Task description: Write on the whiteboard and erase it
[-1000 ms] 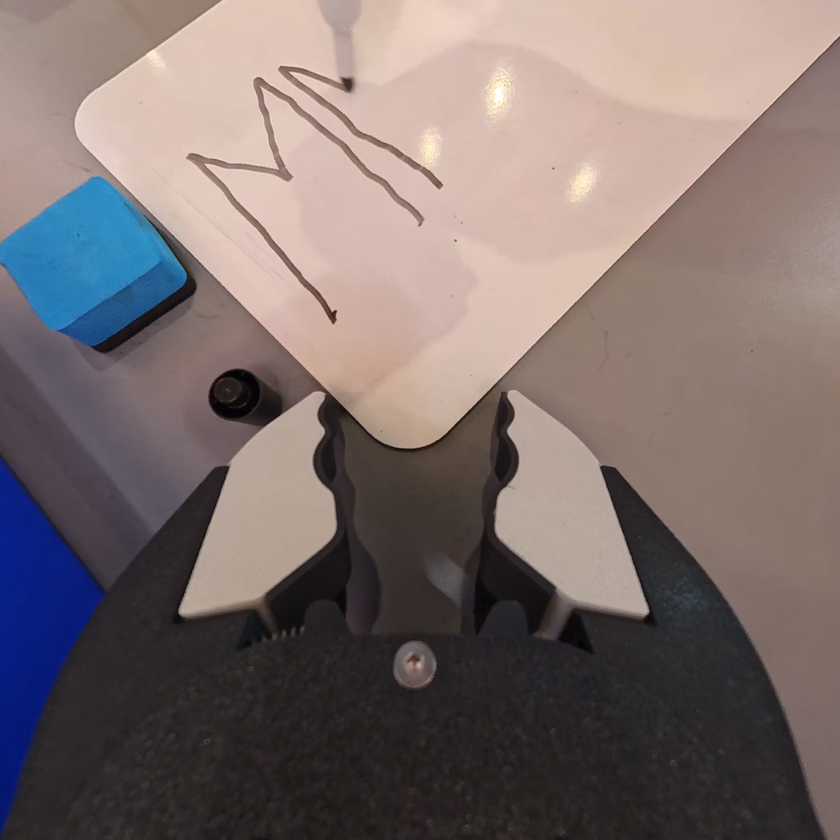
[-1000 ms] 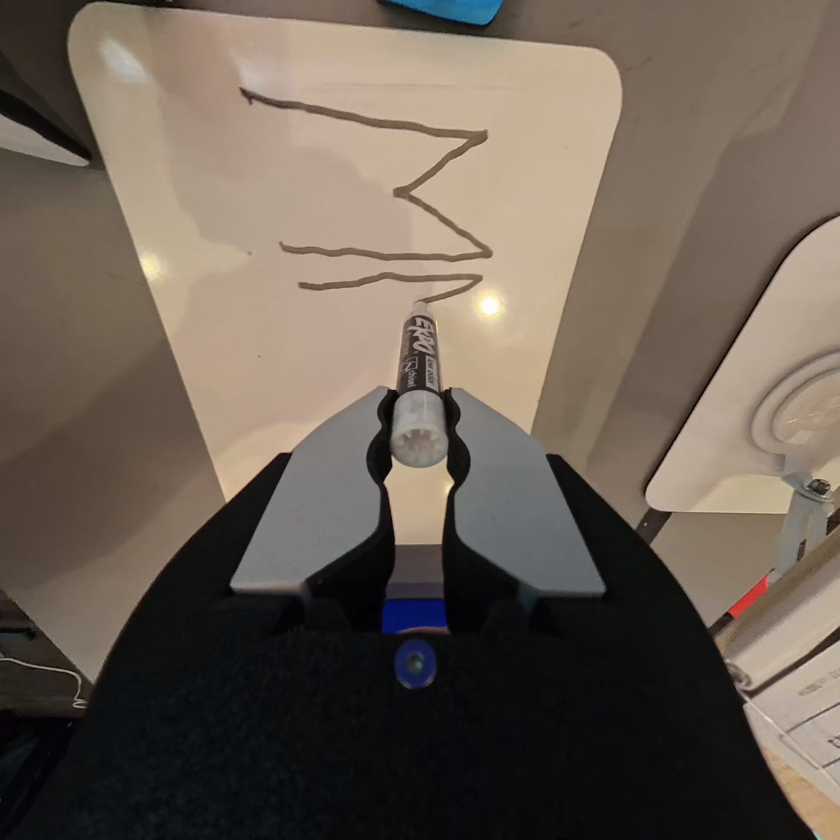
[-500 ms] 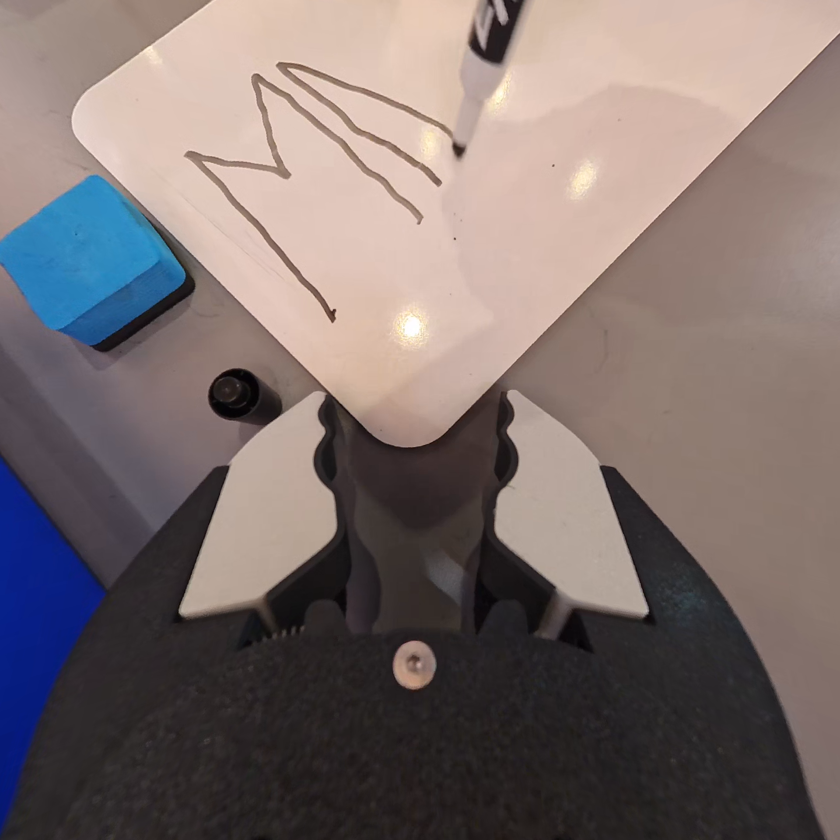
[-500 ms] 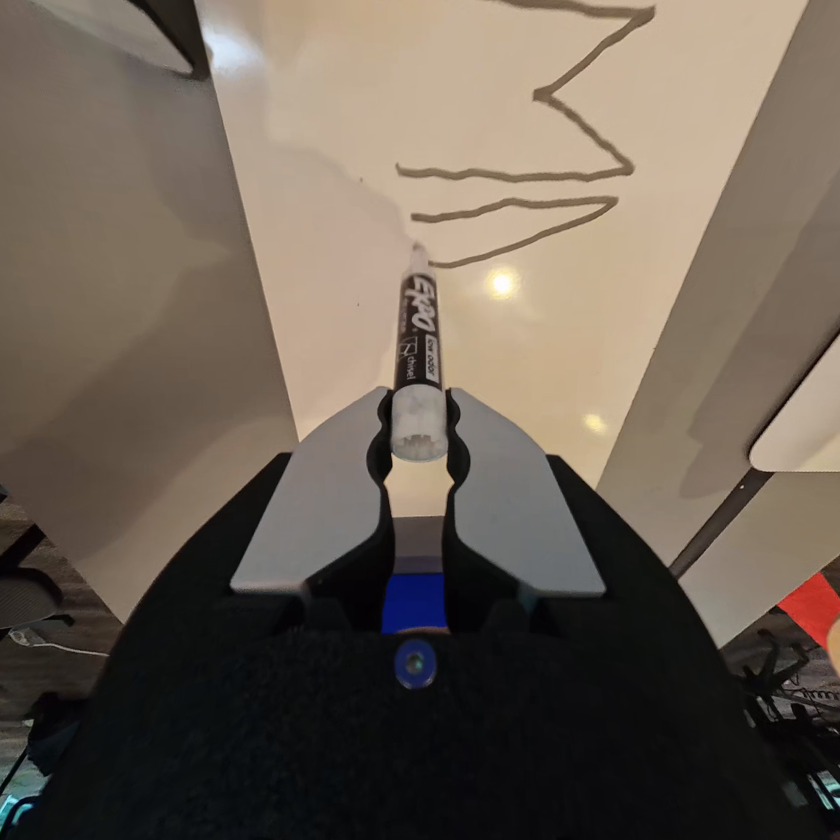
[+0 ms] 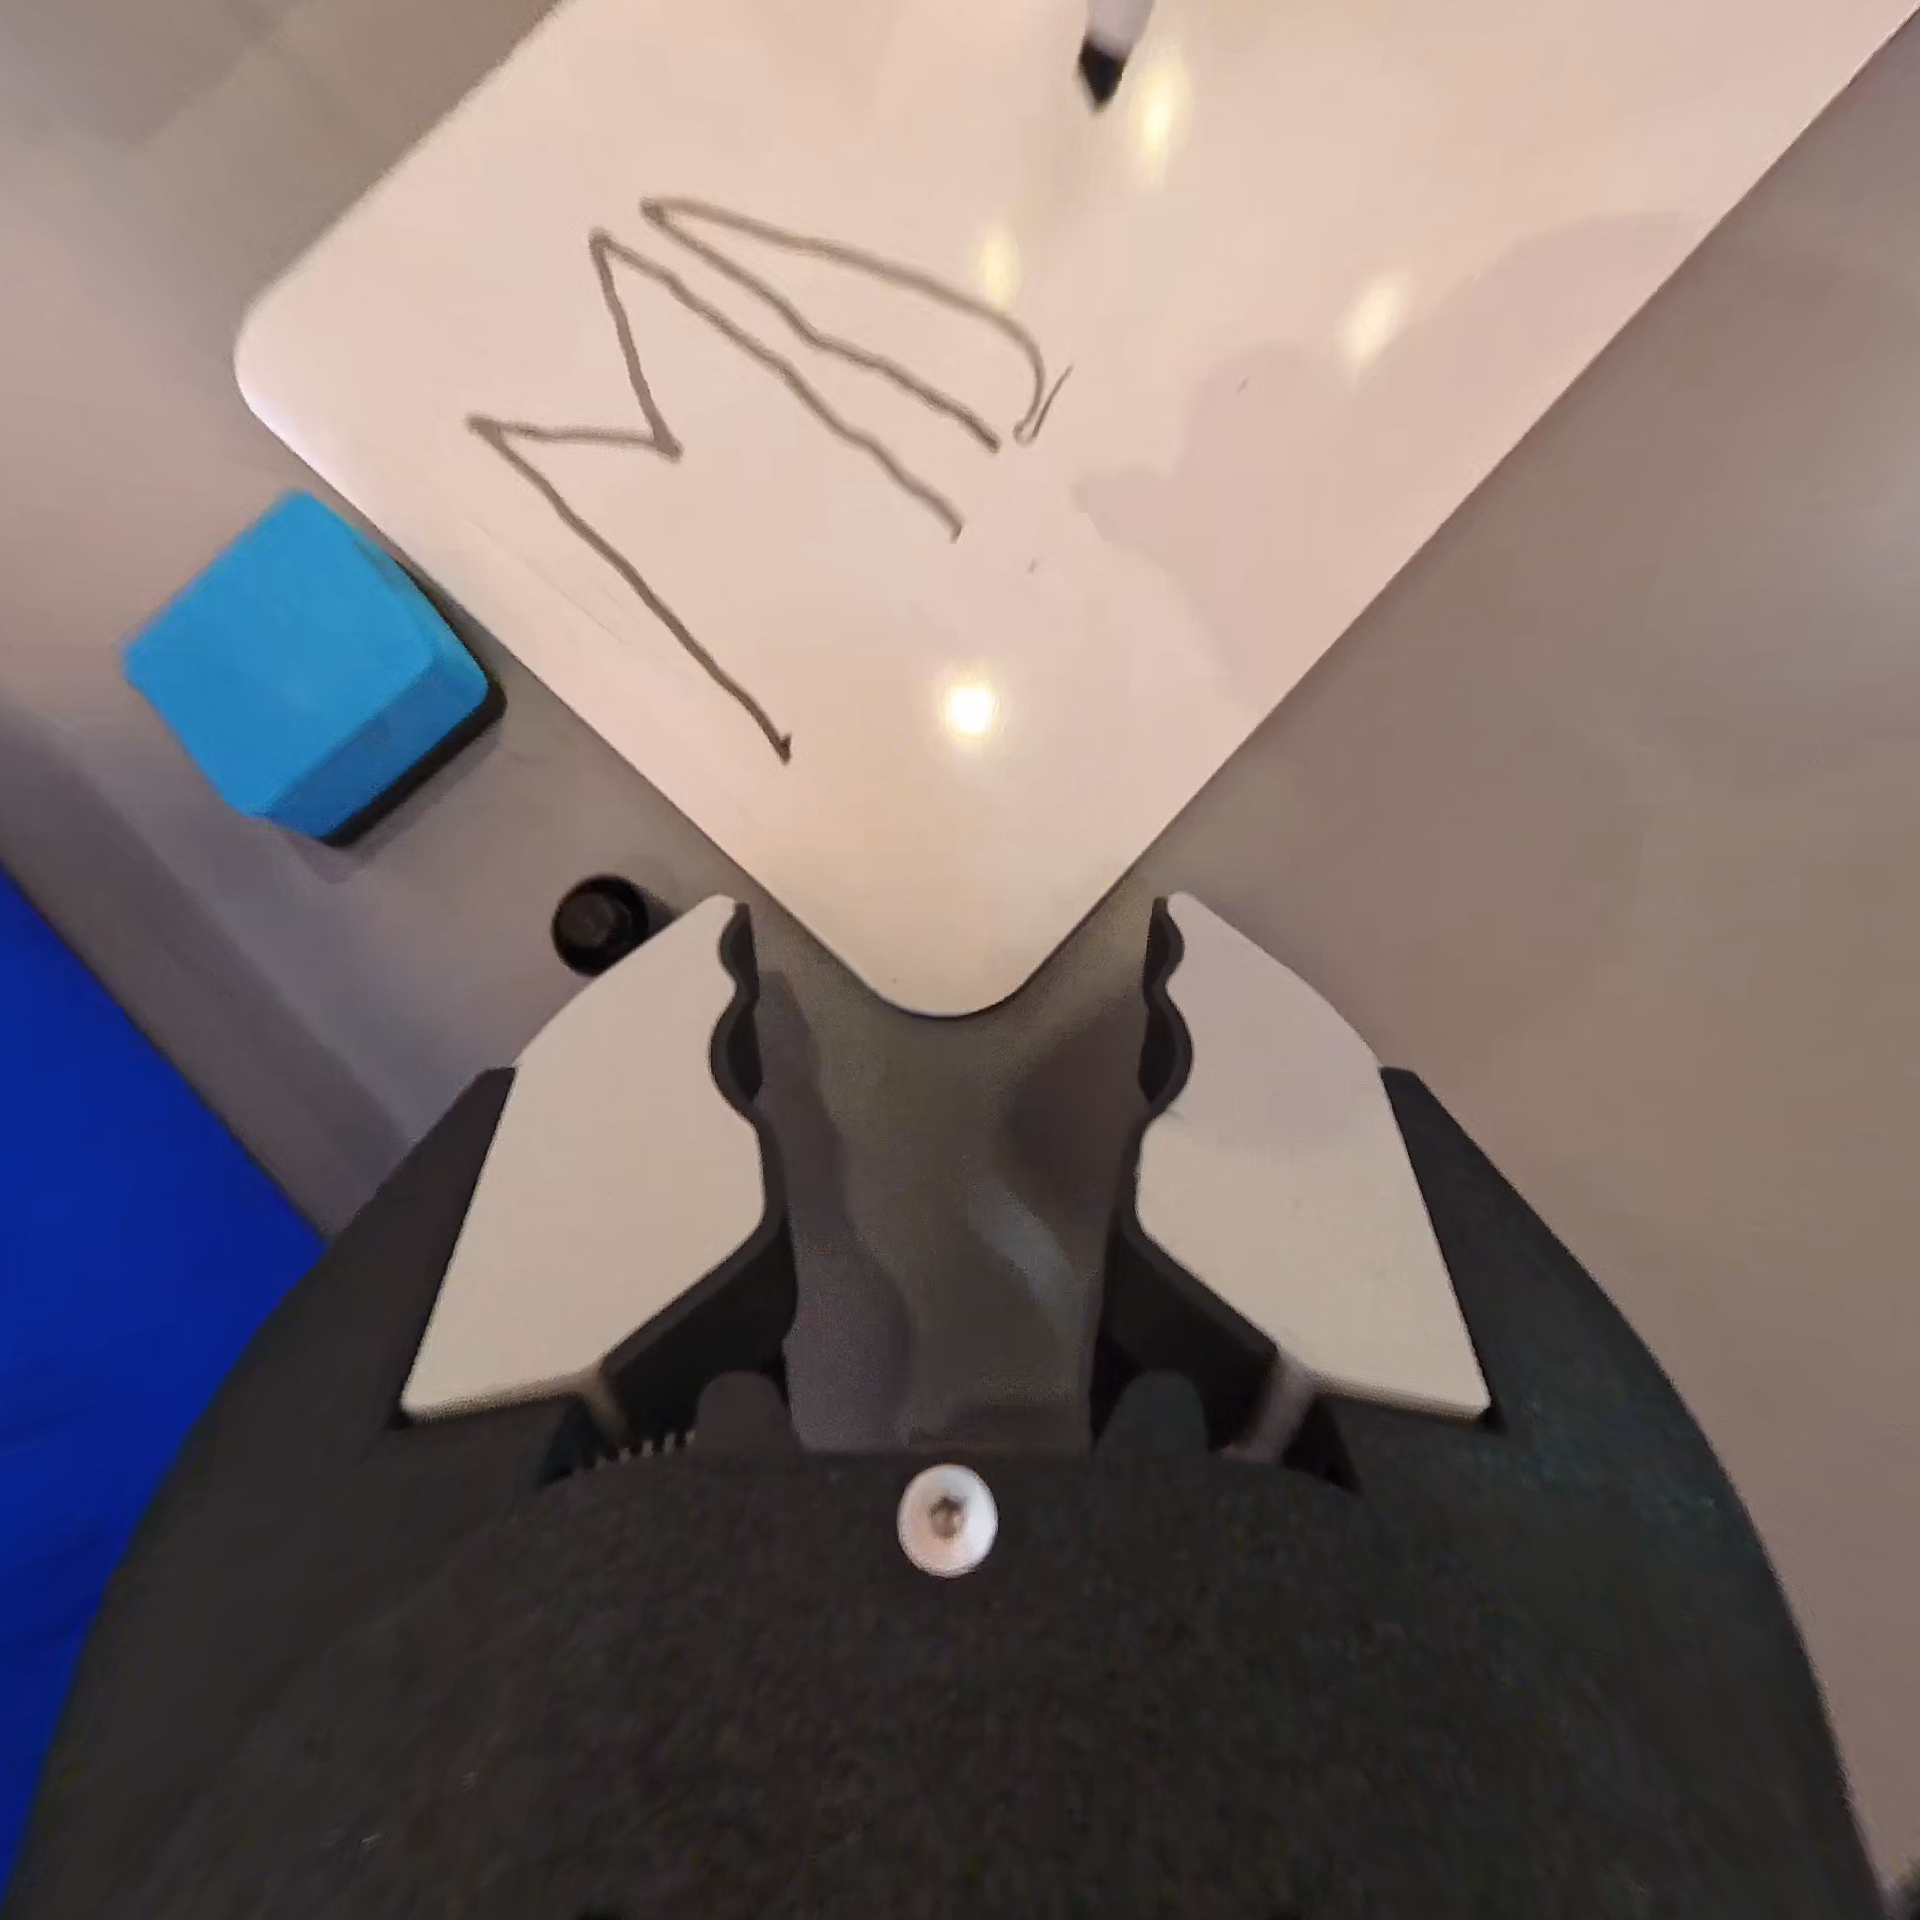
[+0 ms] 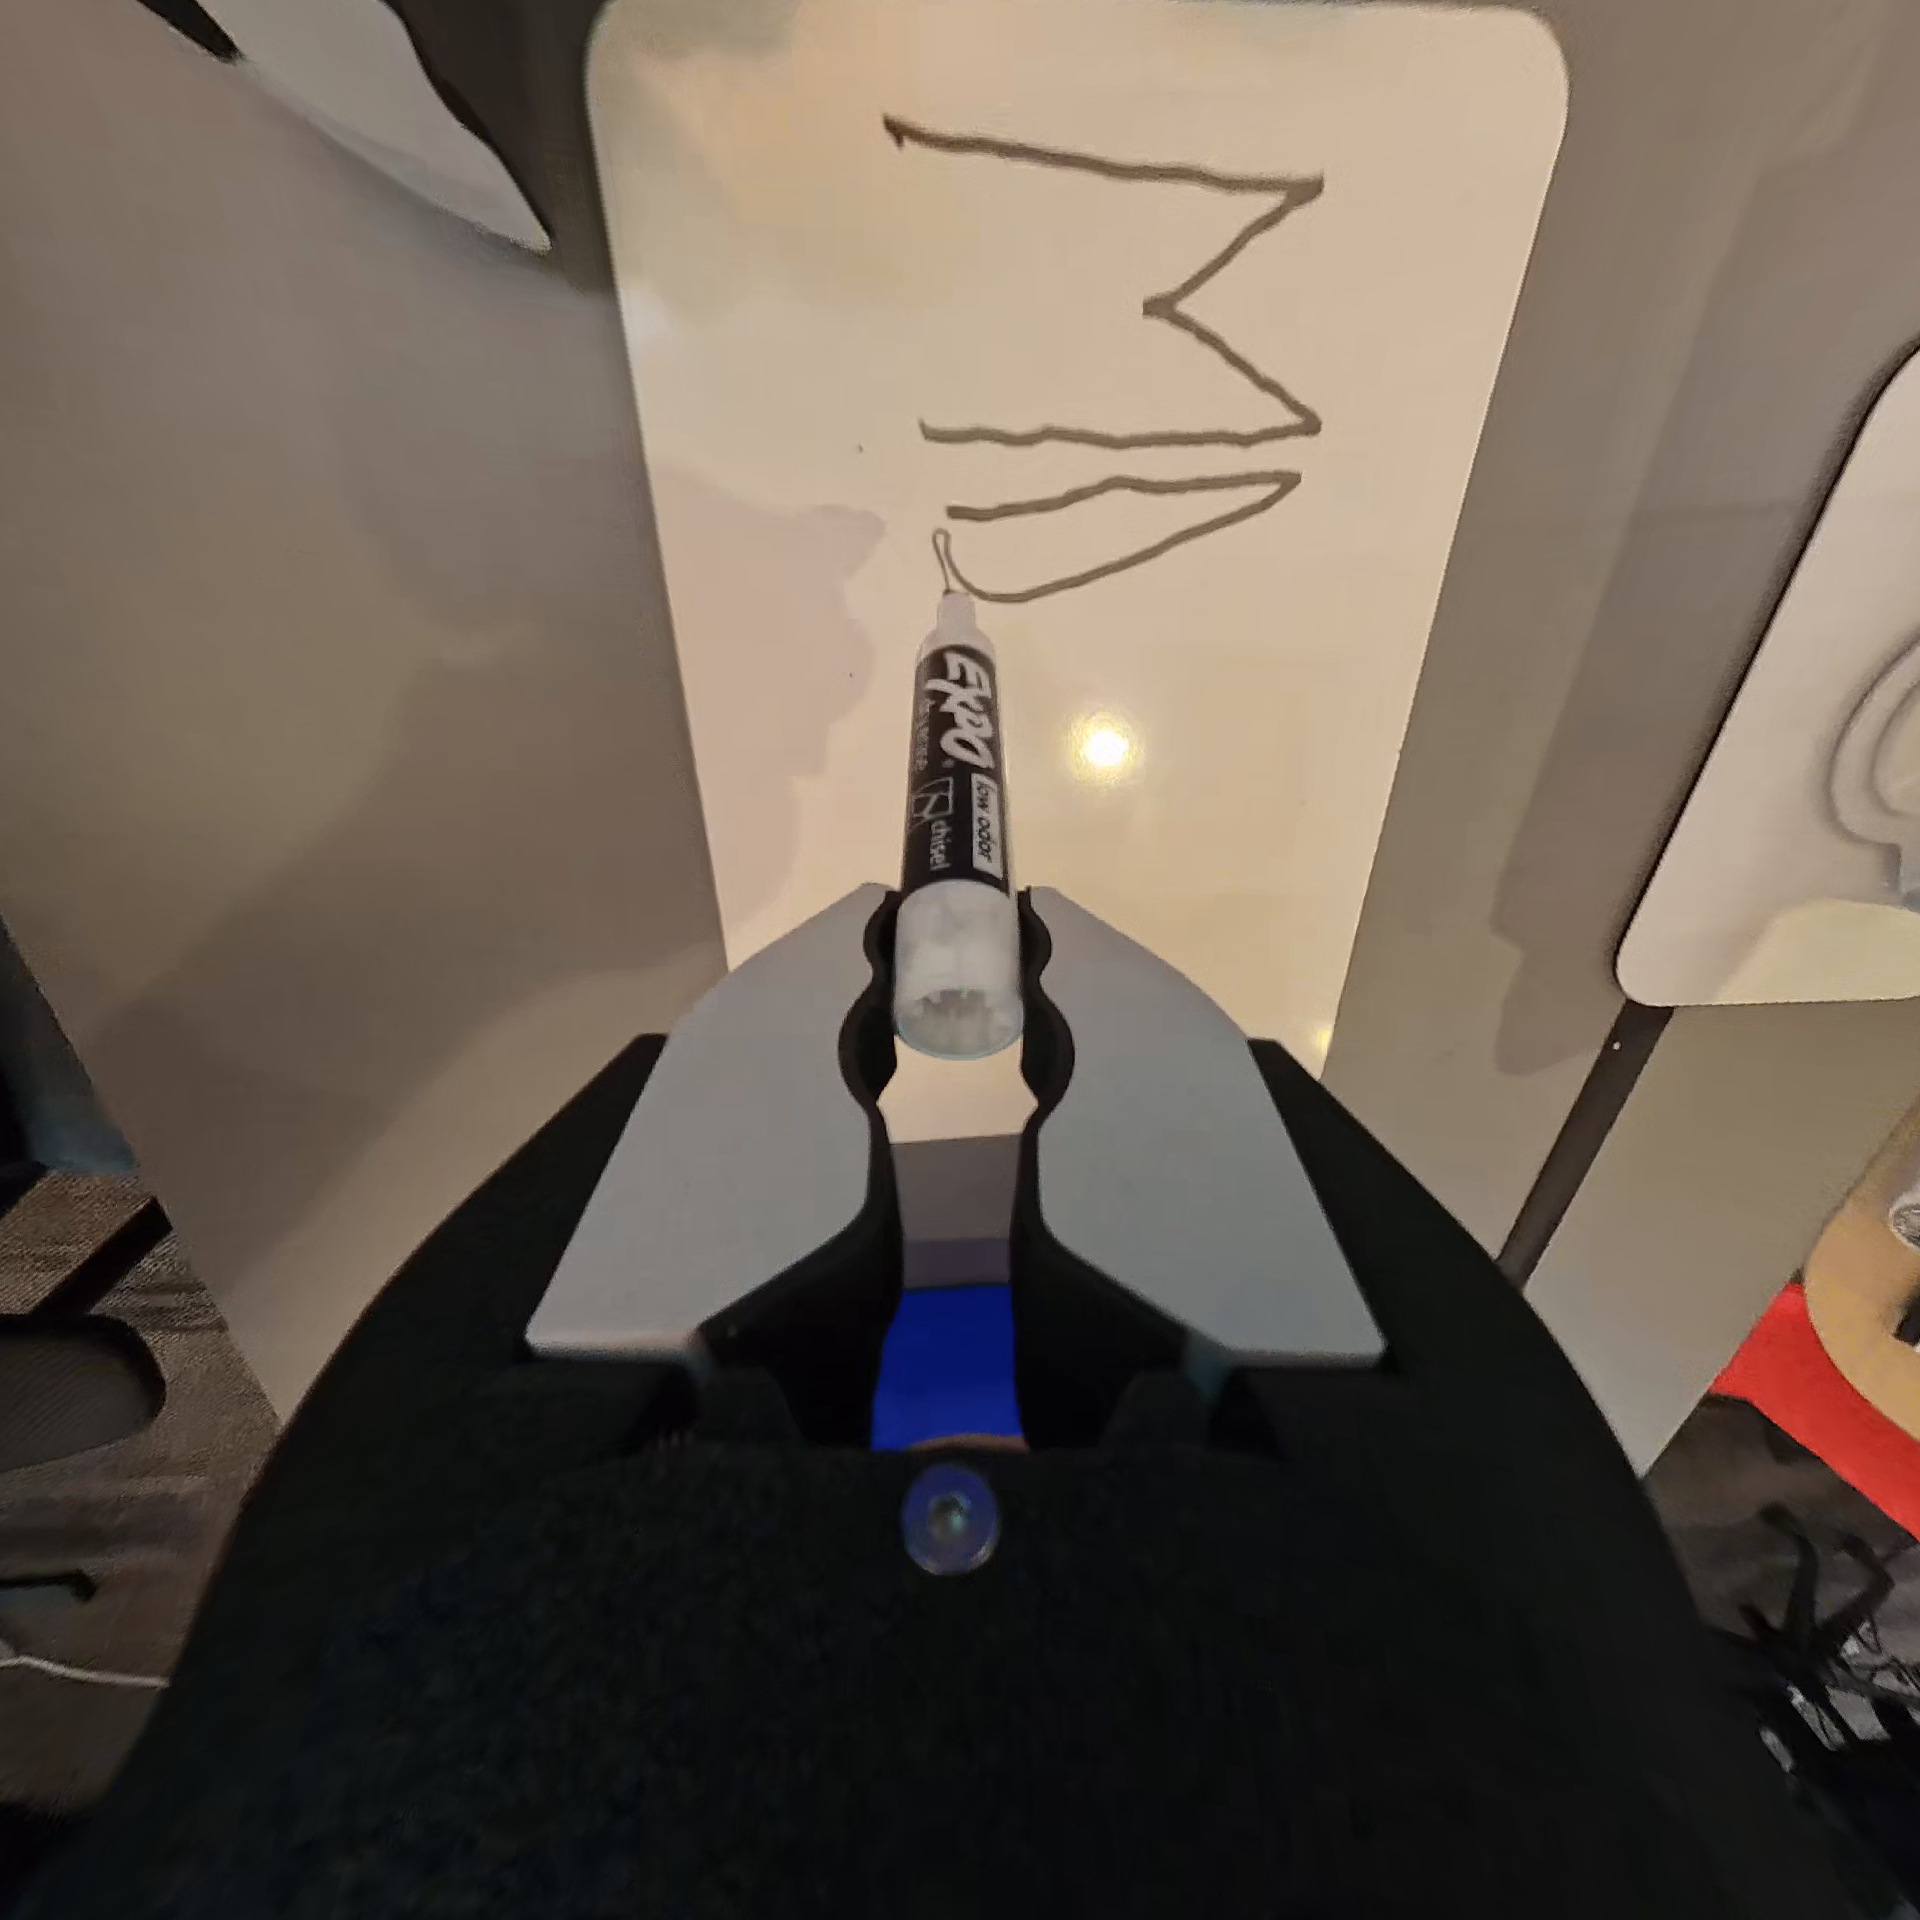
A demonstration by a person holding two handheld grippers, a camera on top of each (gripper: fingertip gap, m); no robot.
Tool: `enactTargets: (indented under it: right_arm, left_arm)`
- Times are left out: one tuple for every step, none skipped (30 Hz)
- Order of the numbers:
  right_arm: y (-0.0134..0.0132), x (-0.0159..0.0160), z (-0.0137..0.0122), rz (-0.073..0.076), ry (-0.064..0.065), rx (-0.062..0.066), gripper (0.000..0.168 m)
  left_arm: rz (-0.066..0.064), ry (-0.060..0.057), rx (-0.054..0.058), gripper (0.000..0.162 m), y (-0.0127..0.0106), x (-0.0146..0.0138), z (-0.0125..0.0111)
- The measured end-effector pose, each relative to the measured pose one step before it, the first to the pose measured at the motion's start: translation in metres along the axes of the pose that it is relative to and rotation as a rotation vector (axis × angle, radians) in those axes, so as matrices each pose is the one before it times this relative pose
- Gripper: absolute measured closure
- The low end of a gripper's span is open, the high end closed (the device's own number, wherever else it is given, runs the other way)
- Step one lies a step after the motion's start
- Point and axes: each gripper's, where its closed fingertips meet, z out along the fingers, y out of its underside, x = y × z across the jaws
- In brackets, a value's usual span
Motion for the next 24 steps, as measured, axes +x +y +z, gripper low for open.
enactTargets:
  right_arm:
    - [-0.00239,-0.00125,-0.00455,-0.0046,0.0038,0.0169,0.148]
    - [-0.00221,-0.00126,-0.00328,-0.0068,0.0026,0.0131,0.148]
    - [-0.00185,-0.00197,-0.00219,-0.0073,-0.0034,0.0098,0.148]
    - [-0.00203,-0.00169,-0.00119,-0.0087,-0.0021,0.009,0.148]
    - [-0.00266,-0.00169,-0.00059,-0.011,-0.0024,0.0113,0.148]
    - [-0.00296,-0.00219,-0.00006,-0.0093,-0.0062,0.0102,0.148]
    - [-0.00279,-0.00204,0.00052,-0.0072,-0.007,0.0069,0.148]
    - [-0.00282,-0.00169,0.001,-0.0093,-0.0041,0.004,0.148]
    - [-0.00241,-0.00168,0.00128,-0.0088,-0.0048,0.0003,0.148]
    - [-0.00253,-0.00184,0.00152,-0.009,-0.0049,0.0008,0.148]
    - [-0.00303,-0.00203,0.00123,-0.0114,-0.0047,0.0041,0.148]
    - [-0.00315,-0.00245,0.00096,-0.0089,-0.0072,0.006,0.148]
    - [-0.00284,-0.00254,0.00063,-0.0063,-0.009,0.0058,0.148]
    - [-0.00264,-0.00151,0.00059,-0.0087,-0.0013,0.0052,0.148]
    - [-0.00216,-0.00139,0.00041,-0.0081,-0.001,0.005,0.148]
    - [-0.00198,-0.00195,0.00004,-0.0065,-0.0065,0.0062,0.148]
    - [-0.00173,-0.00079,-0.00042,-0.0046,-0.0021,0.0069,0.148]
    - [-0.00147,-0.00007,-0.00102,-0.0005,-0.0013,0.0094,0.148]
    - [-0.0016,-0.00098,-0.00113,0.0019,-0.0105,0.0131,0.148]
    - [-0.00147,-0.00002,-0.00092,0.0011,-0.0034,0.0139,0.148]
    - [-0.00089,0.00082,-0.00091,-0.0012,0.0036,0.013,0.148]
    - [-0.00071,0.00073,-0.00052,-0.002,0.0046,0.0145,0.148]
    - [-0.00121,0.0012,-0.00072,-0.0016,0.0091,0.0208,0.148]
    - [-0.00186,0.00128,-0.00082,-0.0008,0.0103,0.0305,0.148]
  left_arm:
    - [0.0095,0.0058,0.0131,0.091,-0.00756,0.00226,-0.00572]
    - [0.0132,-0.0058,0.0187,0.09,-0.00874,0.0003,-0.00627]
    - [0.0209,0.0011,0.0262,0.09,-0.01016,0.00097,-0.00625]
    - [0.0259,0.0121,0.0319,0.09,-0.01222,0.00184,-0.00565]
    - [0.0261,0.0122,0.0477,0.091,-0.01466,0.00131,-0.00506]
    - [0.0232,0.0141,0.0627,0.093,-0.01607,0.00117,-0.00409]
    - [0.0183,0.0233,0.0601,0.097,-0.01476,0.00225,-0.00231]
    - [0.0192,0.0438,0.0383,0.099,-0.01075,0.00508,0.00039]
    - [0.0256,0.0452,0.0039,0.1,-0.00594,0.00482,0.00269]
    - [0.0253,0.0202,-0.0082,0.099,-0.00335,0.00054,0.00409]
    - [0.0235,0.0141,-0.0105,0.099,-0.00135,-0.00053,0.00477]
    - [0.0173,0.0189,-0.0139,0.099,-0.00021,-0.00021,0.0048]
    - [0.0086,0.0222,-0.0091,0.1,-0.00008,0.00001,0.00448]
    - [0.0048,0.0234,-0.0012,0.102,-0.00071,0.00044,0.00343]
    - [0.0072,0.0304,0.0046,0.109,-0.00064,0.0021,0.00238]
    - [0.0093,0.0257,0.0034,0.118,-0.00013,0.00216,0.0017]
    - [0.008,0.0108,0.0023,0.126,0.00007,0.0006,0.0012]
    - [0.0077,0.0052,0.004,0.134,-0.00005,0.00017,0.00082]
    - [0.0081,-0.0121,0.0079,0.143,-0.00118,-0.00167,-0.00016]
    - [0.0076,-0.0109,0.0129,0.143,-0.00178,-0.00129,-0.00044]
    - [0.0018,-0.0065,0.008,0.144,-0.00081,-0.00087,-0.00029]
    - [-0.0024,-0.0011,0.0052,0.144,-0.00068,-0.00057,-0.00036]
    - [-0.0002,-0.0044,0.0083,0.144,-0.00085,-0.00085,-0.00071]
    - [0.0024,-0.0055,0.0142,0.144,-0.00131,-0.00099,-0.00116]
